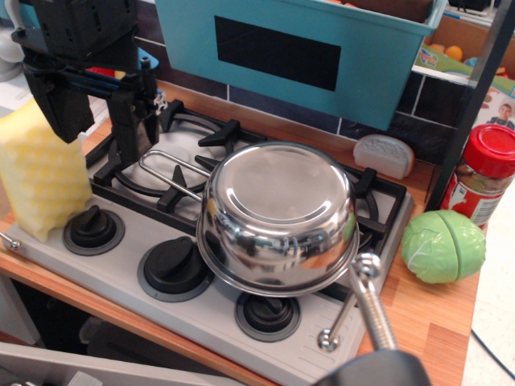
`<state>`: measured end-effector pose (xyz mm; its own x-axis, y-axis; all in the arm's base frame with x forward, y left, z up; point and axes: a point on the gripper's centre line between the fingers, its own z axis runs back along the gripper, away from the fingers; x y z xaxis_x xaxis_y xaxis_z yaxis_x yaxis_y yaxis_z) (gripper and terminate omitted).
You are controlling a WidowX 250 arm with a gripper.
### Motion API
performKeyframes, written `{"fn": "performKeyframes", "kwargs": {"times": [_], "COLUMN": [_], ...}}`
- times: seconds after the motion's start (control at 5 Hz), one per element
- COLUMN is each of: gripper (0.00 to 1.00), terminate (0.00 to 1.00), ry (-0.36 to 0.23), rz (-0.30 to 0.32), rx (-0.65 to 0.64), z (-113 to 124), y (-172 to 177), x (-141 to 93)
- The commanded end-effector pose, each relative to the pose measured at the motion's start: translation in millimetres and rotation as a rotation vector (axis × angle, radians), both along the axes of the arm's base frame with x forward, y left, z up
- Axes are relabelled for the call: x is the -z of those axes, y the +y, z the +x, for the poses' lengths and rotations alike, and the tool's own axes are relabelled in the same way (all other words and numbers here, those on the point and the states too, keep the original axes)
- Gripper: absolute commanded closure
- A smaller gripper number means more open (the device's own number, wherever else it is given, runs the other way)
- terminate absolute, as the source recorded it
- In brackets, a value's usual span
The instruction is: Wipe pot with sponge
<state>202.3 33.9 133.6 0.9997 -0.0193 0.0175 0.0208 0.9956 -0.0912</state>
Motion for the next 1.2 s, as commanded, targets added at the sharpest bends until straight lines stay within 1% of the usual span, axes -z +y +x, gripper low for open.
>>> {"fn": "performKeyframes", "kwargs": {"times": [0.0,0.2,0.4,0.6,0.8,1.0], "gripper": [0.00,0.00,0.00,0.00,0.00,0.00], "terminate": [0.00,0.00,0.00,0.00,0.00,0.00], "ry": [0.000,-0.003,-0.024,-0.043,-0.053,-0.070], "rz": [0.000,-0.022,-0.031,-0.023,0.010,0.042], "rx": [0.000,0.025,0.063,0.068,0.078,0.092], "z": [0,7,6,6,8,11], "y": [0,18,47,73,87,92], "x": [0,-21,-33,-33,-20,-3]}}
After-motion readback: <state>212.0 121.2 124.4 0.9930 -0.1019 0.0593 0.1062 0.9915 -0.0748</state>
